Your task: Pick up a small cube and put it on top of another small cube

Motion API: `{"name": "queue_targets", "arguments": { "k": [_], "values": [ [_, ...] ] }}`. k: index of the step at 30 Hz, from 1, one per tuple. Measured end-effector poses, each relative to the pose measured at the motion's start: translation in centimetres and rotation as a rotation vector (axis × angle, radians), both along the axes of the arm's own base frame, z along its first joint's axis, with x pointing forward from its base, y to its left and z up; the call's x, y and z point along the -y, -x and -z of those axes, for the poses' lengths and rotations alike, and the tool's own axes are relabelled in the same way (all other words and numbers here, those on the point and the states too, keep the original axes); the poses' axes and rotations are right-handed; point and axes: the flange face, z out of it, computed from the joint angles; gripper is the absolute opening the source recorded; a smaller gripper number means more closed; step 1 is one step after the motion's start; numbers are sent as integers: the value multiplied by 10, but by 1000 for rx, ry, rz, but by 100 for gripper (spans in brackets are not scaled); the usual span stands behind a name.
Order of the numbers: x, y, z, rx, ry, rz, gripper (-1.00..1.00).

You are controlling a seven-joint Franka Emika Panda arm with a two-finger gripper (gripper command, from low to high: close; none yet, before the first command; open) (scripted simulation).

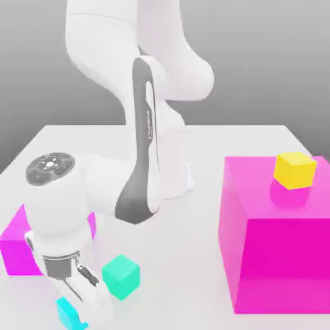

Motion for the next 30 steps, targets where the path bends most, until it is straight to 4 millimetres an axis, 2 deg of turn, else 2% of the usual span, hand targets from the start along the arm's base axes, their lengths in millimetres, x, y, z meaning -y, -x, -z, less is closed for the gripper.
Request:
{"name": "queue_targets", "arguments": {
  "k": [4,5,9,10,11,13,14,17,19,24,25,26,28,29,30],
  "values": [
    [0,0,-44,0,0,0,-100],
    [-5,-2,-58,0,-1,-4,-100],
    [-80,-21,-117,5,-14,-77,-100],
    [-103,-23,-132,7,-17,-101,-100],
    [-135,-24,-147,7,-20,-141,-100],
    [-188,-20,-176,6,-24,-204,-100],
    [-215,-14,-191,6,-25,-236,-100],
    [-262,6,-233,4,-27,-272,-100],
    [-298,27,-261,3,-25,-308,-100],
    [-382,102,-323,0,-11,-424,-100],
    [-391,112,-323,-1,-8,-438,-100],
    [-396,117,-315,-1,-6,-445,-100],
    [-399,121,-290,-1,-5,-450,-100],
    [-399,122,-278,-1,-5,-451,100],
    [-399,122,-278,-1,-5,-451,100]
  ]
}}
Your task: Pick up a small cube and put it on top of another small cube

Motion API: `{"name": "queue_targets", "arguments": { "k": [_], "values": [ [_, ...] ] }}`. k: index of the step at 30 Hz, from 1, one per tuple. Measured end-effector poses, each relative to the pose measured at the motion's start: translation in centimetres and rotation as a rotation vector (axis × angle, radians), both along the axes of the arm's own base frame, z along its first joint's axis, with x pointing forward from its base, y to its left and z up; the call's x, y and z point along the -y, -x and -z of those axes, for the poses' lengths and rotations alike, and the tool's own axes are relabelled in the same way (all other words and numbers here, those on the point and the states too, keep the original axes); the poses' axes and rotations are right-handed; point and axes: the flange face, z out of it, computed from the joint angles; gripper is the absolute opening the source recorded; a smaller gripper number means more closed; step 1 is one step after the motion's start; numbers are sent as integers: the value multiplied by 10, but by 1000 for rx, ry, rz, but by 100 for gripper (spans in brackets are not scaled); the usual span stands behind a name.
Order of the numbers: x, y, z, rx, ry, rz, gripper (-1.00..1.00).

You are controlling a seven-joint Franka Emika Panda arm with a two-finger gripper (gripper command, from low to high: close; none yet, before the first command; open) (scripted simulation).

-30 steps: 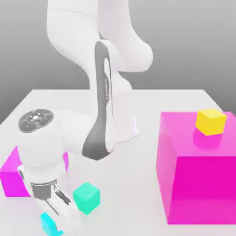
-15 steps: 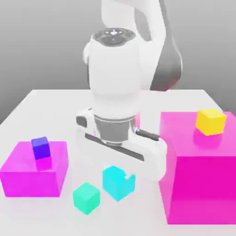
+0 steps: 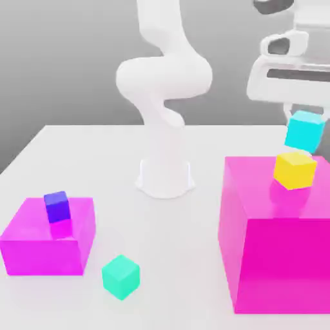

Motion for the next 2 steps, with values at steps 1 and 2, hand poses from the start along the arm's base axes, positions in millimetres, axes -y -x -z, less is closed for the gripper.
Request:
{"name": "queue_targets", "arguments": {
  "k": [1,2],
  "values": [
    [0,0,0,0,0,0,100],
    [0,0,0,0,0,0,100]
  ]
}}
